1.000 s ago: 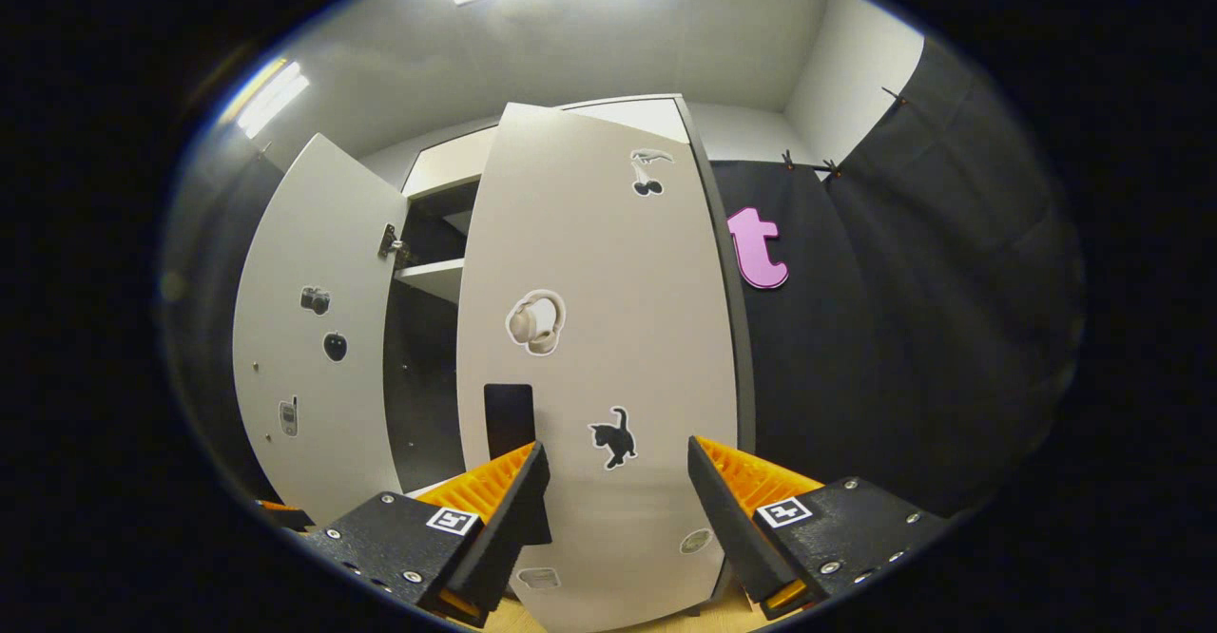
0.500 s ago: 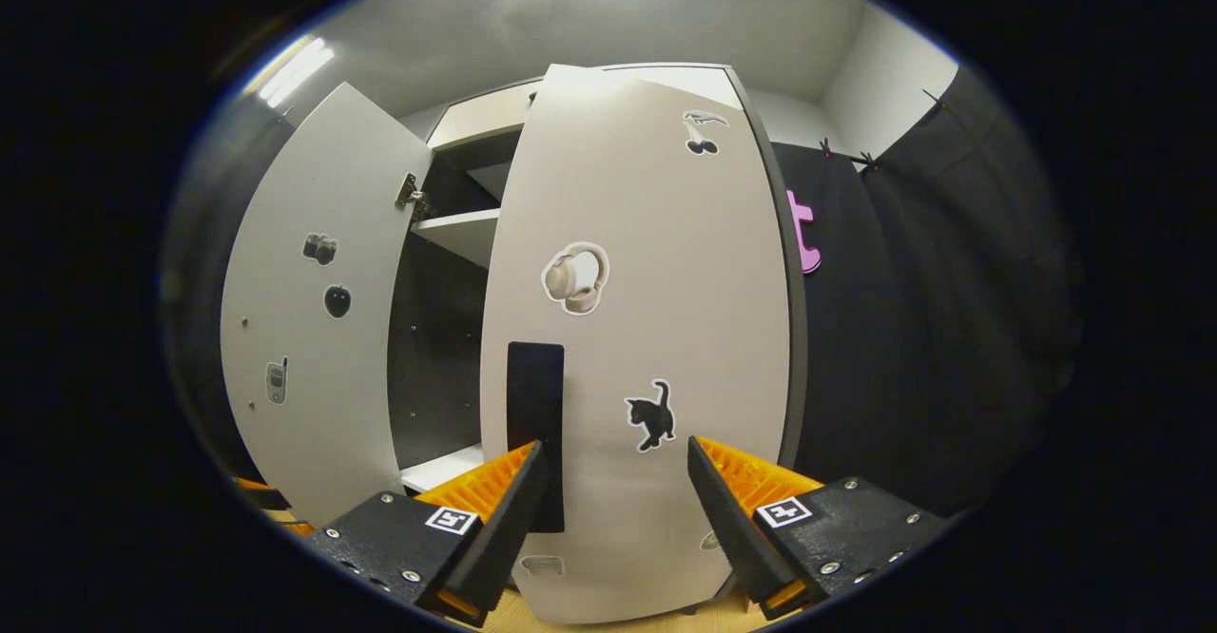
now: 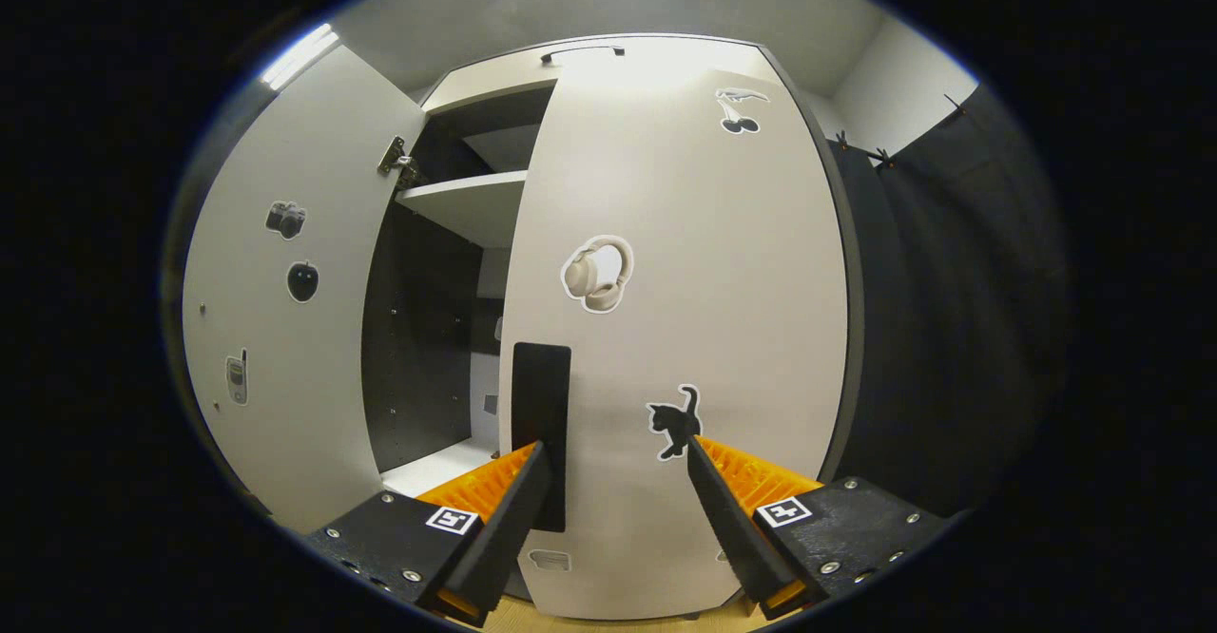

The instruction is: Grab one shoe with the right hand and put it into the shoe cabinet, grab the other shoe with the left hand and put it into the shoe cabinet; then close the right door with the right hand and the left door with the left hand.

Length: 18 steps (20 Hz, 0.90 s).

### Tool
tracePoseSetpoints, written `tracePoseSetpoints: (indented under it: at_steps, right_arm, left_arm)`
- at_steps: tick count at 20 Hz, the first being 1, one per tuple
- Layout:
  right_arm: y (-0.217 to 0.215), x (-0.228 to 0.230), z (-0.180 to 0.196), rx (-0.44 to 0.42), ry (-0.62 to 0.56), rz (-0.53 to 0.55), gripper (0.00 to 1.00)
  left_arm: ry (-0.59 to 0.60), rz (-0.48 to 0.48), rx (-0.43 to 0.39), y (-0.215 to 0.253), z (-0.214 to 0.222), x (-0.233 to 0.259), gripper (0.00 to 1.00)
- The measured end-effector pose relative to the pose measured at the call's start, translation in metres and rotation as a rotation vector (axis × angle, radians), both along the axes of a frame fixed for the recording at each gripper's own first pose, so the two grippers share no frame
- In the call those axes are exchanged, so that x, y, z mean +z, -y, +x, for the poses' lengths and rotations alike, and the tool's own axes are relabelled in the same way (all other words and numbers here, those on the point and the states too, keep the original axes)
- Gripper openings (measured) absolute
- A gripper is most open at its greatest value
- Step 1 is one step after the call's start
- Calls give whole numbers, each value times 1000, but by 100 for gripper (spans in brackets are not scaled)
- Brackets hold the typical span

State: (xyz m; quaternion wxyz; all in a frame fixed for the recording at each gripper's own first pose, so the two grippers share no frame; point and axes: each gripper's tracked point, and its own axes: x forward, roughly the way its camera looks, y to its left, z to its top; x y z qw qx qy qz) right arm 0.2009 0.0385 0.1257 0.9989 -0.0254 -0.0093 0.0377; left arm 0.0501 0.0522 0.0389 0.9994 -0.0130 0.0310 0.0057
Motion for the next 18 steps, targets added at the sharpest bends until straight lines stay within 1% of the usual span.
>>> tracePoseSetpoints:
  at_steps: [2,3,5,9,13,15,16,17,18]
  right_arm:
    - [0,-2,1,-10,13,16,91]
    - [1,-2,3,-11,15,24,91]
    - [2,-4,6,-13,13,33,91]
    - [11,-2,-3,-35,5,14,91]
    - [23,-5,-32,-41,7,2,92]
    - [32,-7,-48,-47,13,13,92]
    - [37,-9,-55,-54,15,21,92]
    - [42,-10,-62,-58,16,31,93]
    - [47,-11,-69,-61,15,43,93]
  left_arm:
    - [1,-15,5,1,0,1,99]
    - [0,-24,10,0,0,1,96]
    - [-1,-25,22,-3,0,2,96]
    - [12,-43,39,-9,-3,12,96]
    - [18,-47,70,-18,-8,21,96]
    - [12,-31,103,-27,-13,22,96]
    - [12,-23,122,-34,-15,24,94]
    - [14,-19,141,-41,-21,26,94]
    - [12,-17,158,-49,-23,28,96]
